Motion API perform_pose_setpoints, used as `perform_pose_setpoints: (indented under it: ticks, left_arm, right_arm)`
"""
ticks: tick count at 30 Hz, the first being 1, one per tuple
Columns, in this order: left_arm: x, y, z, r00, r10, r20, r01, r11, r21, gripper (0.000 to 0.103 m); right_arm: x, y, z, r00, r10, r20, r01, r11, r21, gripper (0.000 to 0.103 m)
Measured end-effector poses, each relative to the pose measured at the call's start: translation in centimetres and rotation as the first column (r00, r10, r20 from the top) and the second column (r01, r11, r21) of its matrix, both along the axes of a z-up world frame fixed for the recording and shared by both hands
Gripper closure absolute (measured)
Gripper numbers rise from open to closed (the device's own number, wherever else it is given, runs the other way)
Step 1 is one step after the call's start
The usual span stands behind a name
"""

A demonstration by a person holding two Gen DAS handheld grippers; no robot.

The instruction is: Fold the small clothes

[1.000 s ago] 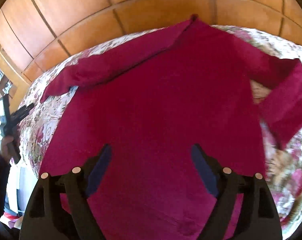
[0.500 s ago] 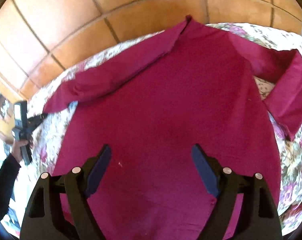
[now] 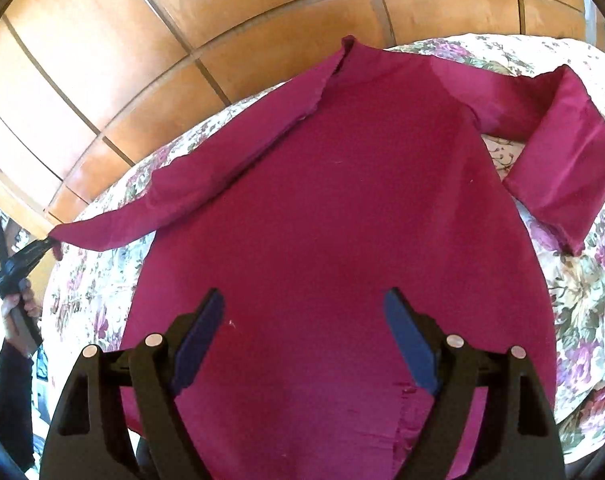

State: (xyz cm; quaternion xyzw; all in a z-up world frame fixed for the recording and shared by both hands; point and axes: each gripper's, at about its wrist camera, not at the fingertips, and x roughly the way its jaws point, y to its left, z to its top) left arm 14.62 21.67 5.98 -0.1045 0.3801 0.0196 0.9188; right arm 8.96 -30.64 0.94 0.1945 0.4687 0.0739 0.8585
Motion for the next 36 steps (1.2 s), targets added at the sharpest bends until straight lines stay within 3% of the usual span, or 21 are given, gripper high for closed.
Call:
perform_pose_setpoints:
  ticks: [8,15,20,23,30,33,36]
  left_arm:
    - [-4.2,-0.5,3.6,0.997,-0.053,0.056,0.058,0.993,-0.099,0.1]
    - [-9.6,-1.3,6.7,0.989,-0.111,0.1,0.125,0.98,-0.156,0.1]
    - [-11.4,-1.5,7.6,0.984,-0.127,0.121,0.151,0.966,-0.212,0.1]
    - [-11.2,-1.4,8.2,0.981,-0.136,0.137,0.168,0.953,-0.252,0.1]
    - [-8.5,-0.6,10.0,0.98,-0.133,0.151,0.176,0.93,-0.321,0.1]
    - [-5.7,1.0,9.7,0.992,-0.073,0.108,0.108,0.921,-0.373,0.1]
    - [-1.5,3.1,8.5,0.999,0.003,0.051,0.016,0.929,-0.369,0.1]
  right_arm:
    - [0.6,1.6,0.6,0.999,0.033,0.009,-0.033,0.999,-0.031,0.021]
    - [3.9,2.6,0.0,0.999,0.031,0.008,-0.031,0.999,0.019,0.022]
    - [7.9,3.1,-1.0,1.0,0.023,-0.01,-0.023,1.0,0.012,0.037]
    - [10.9,3.5,-1.9,0.999,0.023,-0.036,-0.023,1.0,0.006,0.045]
    - [18.2,6.1,-2.4,0.992,0.11,-0.061,-0.111,0.994,-0.01,0.049]
    - [22.7,7.0,-1.0,0.993,0.117,-0.016,-0.116,0.993,0.021,0.049]
    - [27.2,7.9,0.9,0.994,0.102,0.04,-0.103,0.994,0.022,0.048]
